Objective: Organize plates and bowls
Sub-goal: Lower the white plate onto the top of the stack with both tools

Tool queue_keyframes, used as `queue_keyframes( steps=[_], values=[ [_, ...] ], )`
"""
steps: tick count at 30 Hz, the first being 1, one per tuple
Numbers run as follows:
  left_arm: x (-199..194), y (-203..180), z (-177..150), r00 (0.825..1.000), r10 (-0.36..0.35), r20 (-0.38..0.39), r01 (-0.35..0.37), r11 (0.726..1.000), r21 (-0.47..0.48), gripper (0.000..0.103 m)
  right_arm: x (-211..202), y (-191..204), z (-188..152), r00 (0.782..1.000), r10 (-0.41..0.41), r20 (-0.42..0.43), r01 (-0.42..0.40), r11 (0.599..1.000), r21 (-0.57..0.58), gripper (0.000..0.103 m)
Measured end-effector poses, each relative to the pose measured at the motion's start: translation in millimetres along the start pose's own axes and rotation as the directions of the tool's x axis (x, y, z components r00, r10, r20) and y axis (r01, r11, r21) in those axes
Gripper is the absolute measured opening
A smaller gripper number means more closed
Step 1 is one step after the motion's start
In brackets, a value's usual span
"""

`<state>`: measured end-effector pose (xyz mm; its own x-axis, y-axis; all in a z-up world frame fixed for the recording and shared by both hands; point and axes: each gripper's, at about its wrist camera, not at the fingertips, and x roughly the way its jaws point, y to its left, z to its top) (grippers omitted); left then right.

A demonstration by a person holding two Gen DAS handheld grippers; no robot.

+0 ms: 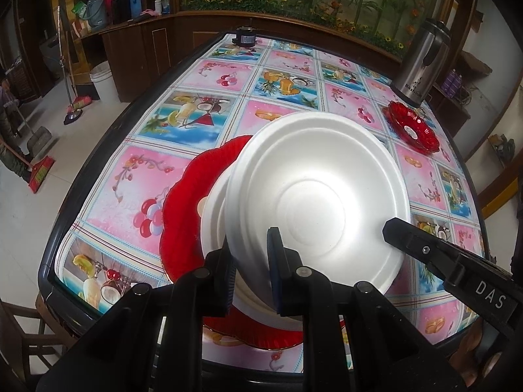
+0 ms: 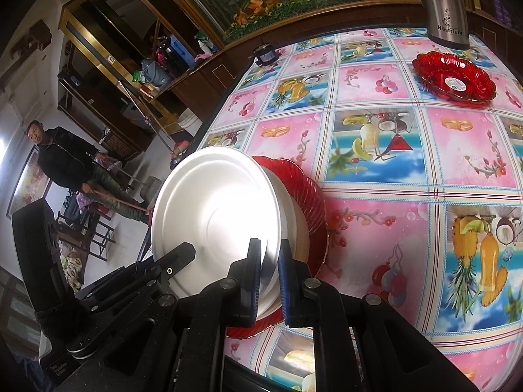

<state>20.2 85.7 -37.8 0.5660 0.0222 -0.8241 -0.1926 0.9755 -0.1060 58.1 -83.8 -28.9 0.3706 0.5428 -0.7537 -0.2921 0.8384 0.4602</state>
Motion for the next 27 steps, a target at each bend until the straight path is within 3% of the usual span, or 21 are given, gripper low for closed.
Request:
queue_keyframes(
  steps=[27],
  values=[
    [3.9,0.3,-2.1,0.999,-0.006,-0.033,0.006,1.000,-0.002,0.016,6.0,-3.0,-0.3,1.000,-0.007,-0.028,0.007,1.000,0.019,0.014]
  ],
)
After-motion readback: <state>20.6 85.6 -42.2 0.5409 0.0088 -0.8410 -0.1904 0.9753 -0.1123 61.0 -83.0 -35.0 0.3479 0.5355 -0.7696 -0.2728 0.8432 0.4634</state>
